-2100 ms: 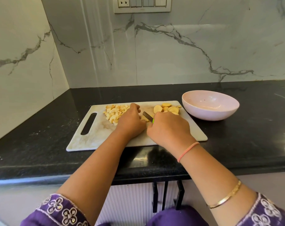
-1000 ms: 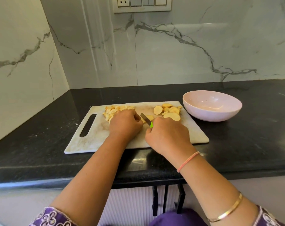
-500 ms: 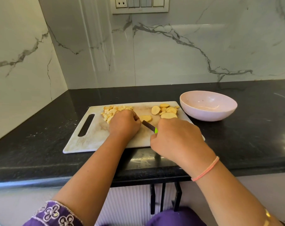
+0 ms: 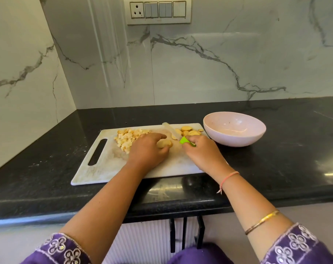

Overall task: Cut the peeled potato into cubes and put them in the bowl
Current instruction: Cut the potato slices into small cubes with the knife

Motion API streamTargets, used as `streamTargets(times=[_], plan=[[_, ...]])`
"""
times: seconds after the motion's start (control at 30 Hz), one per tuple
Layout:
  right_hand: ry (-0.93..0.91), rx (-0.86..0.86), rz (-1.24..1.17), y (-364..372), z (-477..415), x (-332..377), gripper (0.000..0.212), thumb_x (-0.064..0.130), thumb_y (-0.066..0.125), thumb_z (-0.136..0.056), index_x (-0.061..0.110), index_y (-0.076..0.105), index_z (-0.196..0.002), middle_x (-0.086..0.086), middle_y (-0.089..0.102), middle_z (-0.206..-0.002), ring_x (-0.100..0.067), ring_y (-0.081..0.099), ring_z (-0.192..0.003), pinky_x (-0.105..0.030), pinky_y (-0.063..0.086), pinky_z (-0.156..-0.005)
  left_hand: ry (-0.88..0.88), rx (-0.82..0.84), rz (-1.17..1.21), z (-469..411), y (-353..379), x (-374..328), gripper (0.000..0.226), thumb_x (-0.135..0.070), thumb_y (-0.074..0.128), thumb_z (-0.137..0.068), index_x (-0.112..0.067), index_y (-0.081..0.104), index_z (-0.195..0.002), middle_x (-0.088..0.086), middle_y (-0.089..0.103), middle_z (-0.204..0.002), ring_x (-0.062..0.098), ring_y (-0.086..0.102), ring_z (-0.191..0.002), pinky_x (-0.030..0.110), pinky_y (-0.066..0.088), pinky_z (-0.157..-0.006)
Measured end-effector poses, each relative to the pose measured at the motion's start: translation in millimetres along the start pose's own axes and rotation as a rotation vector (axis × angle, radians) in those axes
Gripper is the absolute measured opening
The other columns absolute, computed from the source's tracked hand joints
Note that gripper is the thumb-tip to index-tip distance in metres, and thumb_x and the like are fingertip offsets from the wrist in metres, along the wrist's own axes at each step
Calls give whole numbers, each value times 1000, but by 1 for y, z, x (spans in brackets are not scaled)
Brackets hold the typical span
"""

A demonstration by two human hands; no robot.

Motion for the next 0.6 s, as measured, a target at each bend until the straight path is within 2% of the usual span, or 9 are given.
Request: streamTargets(times=[0.07, 0.13, 0.27, 0.4, 0.5, 0.6], plan=[[23, 25, -120, 1, -4, -3, 27, 25, 50, -92, 8, 69, -102, 4, 51, -60, -11, 39, -48, -23, 32, -48, 19, 45, 17, -4, 3, -7, 37, -40, 57, -89, -27, 61, -123, -8, 60, -128, 15, 54, -116, 28, 43, -92], [86, 31, -255, 0, -5, -7, 20, 23, 50, -92, 15, 68, -90, 5, 38, -48, -12, 31, -44, -21, 26, -41, 32, 89, 18, -9, 7, -13, 33, -36, 57, -89, -25, 64, -120, -6, 63, -124, 15, 57, -111, 25, 43, -85], [151, 37, -395, -2, -5, -7, 21, 19, 47, -92, 24, 62, -78, 1, 34, -51, -14, 29, -47, -21, 25, -39, 44, 105, 6, -21, 8, -19, 22, -29, 56, -91, -21, 73, -104, -4, 71, -104, 15, 62, -96, 24, 44, -77], [153, 45, -447, -5, -6, -9, 24, 16, 45, -94, 26, 60, -77, 0, 33, -55, -13, 28, -48, -21, 24, -39, 50, 82, -121, -27, 2, -11, 23, -24, 52, -91, -14, 72, -94, 2, 69, -94, 17, 61, -84, 31, 51, -74], [135, 26, -449, -7, -7, -11, 22, 17, 45, -94, 20, 64, -82, -3, 35, -57, -14, 30, -50, -22, 25, -40, 60, 61, -218, -28, -8, 5, 24, -23, 49, -93, -14, 72, -96, 2, 68, -96, 18, 60, -85, 33, 52, -76], [115, 18, -460, -8, -10, -7, 22, 18, 46, -93, 14, 65, -84, -2, 35, -56, -15, 29, -49, -24, 24, -42, 120, 49, -265, -23, -23, 20, 23, -24, 51, -94, -18, 72, -102, 0, 70, -102, 20, 59, -97, 32, 48, -83]])
Point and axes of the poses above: each hand's wrist, its own z-axis away from the middle knuckle, its own y-axis out of the palm, x = y × z, the point moved 5 cm from there along -z, towards the middle knuckle
